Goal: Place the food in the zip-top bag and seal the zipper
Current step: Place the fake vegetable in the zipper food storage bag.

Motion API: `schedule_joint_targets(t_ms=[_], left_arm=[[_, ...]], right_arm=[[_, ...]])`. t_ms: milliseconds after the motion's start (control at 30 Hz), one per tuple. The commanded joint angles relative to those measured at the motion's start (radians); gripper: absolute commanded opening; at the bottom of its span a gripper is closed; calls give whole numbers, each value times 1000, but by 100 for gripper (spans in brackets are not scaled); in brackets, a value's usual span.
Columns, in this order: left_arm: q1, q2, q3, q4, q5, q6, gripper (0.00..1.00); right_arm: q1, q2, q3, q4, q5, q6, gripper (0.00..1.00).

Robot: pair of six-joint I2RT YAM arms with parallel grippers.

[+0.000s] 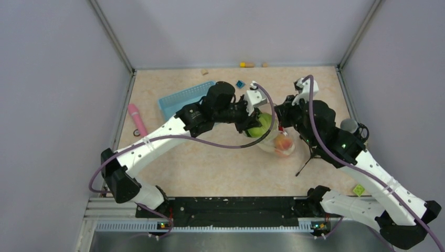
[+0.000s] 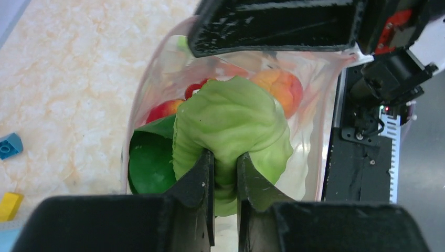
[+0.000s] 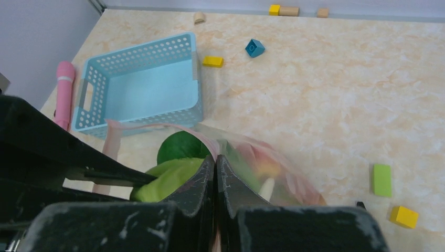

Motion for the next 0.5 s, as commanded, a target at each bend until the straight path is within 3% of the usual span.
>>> schedule_joint_targets(t_ms=[0,300,433,467], left_arm=[[-36,23,60,-34,36,115,0],[-82,115,139,55,-90,38,0],[-89,124,132,107,-228,-16,0],[-89,122,130,110,-256,-28,4]], right_arm=[[-3,-39,10,131,-16,29,0],[-3,-39,13,165,-178,78,0],[-3,-41,18,166,-233,118,0],[-4,-41,19,169,-238,124,0]])
